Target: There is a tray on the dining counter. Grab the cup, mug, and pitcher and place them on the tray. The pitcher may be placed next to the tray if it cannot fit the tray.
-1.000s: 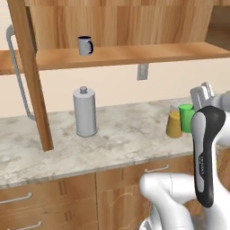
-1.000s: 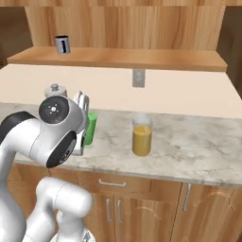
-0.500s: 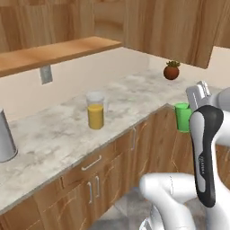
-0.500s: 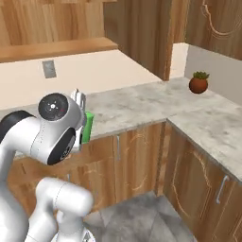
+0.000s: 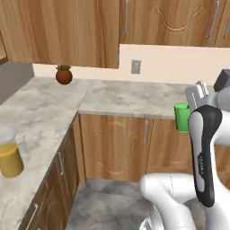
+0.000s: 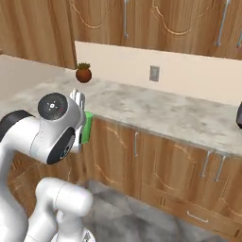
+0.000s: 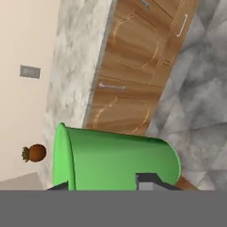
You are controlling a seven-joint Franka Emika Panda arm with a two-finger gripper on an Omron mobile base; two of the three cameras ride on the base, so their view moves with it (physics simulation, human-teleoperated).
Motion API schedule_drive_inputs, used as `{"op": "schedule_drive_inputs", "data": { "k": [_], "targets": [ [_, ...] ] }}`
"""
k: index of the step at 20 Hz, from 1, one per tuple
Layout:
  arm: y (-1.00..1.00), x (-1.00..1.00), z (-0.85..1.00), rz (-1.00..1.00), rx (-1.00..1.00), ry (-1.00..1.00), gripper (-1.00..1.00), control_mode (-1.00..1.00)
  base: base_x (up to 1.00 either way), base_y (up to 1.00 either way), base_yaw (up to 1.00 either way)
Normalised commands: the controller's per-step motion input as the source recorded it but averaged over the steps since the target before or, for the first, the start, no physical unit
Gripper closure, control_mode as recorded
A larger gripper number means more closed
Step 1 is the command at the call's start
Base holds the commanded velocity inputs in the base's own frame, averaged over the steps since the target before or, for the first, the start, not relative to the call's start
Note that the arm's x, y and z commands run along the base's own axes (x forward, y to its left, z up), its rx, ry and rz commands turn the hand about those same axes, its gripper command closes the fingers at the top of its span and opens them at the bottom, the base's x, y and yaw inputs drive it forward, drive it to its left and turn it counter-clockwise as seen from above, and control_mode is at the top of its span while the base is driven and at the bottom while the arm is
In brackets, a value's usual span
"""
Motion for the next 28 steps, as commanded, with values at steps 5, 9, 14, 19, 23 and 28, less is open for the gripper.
{"op": "schedule_drive_inputs", "data": {
  "k": [5, 9, 14, 19, 23, 28],
  "targets": [
    [0.00, 0.00, 0.00, 0.00, 0.00, 0.00, 1.00, 1.00, 0.00, 0.00, -1.00],
    [0.00, 0.00, 0.00, 0.00, 0.00, 0.00, 1.00, 1.00, 0.00, 0.01, -1.00],
    [0.00, 0.00, 0.00, 0.00, 0.00, 0.00, 1.00, 1.00, 0.00, 0.01, -1.00],
    [0.00, 0.00, 0.00, 0.00, 0.00, 0.00, 1.00, 1.00, 0.00, 0.00, -1.00],
    [0.00, 0.00, 0.00, 0.00, 0.00, 0.00, 1.00, 1.00, 0.00, 0.00, -1.00],
    [0.00, 0.00, 0.00, 0.00, 0.00, 0.00, 1.00, 1.00, 0.00, 0.00, -1.00]
  ]
}}
